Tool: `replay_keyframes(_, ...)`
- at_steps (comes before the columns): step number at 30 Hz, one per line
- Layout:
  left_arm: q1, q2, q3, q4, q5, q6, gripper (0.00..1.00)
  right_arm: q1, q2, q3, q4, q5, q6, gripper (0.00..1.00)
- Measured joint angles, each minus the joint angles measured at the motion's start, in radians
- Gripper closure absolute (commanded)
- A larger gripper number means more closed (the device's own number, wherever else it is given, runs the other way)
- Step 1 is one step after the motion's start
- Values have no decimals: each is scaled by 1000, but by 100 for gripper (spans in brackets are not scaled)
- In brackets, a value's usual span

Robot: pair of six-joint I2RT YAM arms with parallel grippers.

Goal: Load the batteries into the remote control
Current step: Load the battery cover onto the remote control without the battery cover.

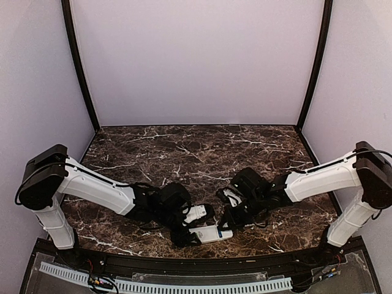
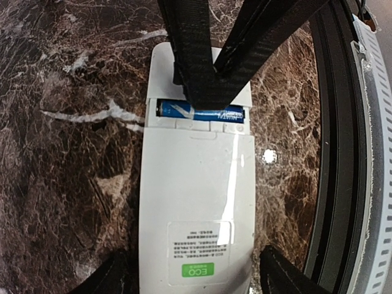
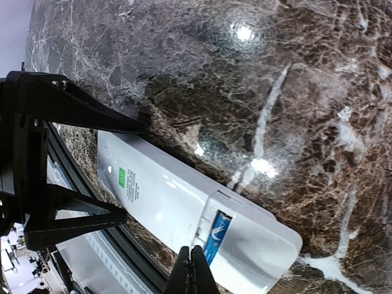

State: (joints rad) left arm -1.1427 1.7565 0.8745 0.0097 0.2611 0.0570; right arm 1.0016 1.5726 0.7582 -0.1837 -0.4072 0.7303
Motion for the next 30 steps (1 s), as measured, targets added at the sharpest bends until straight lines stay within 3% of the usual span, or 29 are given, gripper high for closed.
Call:
replay_keyframes(9, 0, -41, -17, -37, -1, -1, 26, 0, -40, 19, -50, 13, 1, 100)
replay_keyframes(14, 0, -203, -70, -64, -14, -24, 28, -13, -126, 22, -158, 116, 12, 100)
replay_keyframes(16, 0, -275, -86, -63, -31, -55, 38, -15, -144, 28, -211, 163, 18, 100)
replay_keyframes(20, 0, -383, -134, -85, -103, -175, 68, -9, -123, 44, -314, 261, 42, 100)
replay_keyframes(26, -5, -385, -206, -164, -169, -382, 94, 28, -2, 87, -401, 351, 65, 100)
replay_keyframes(30, -21, -325, -233, -184, -169, -465, 100, 62, 49, 130, -413, 373, 78, 100)
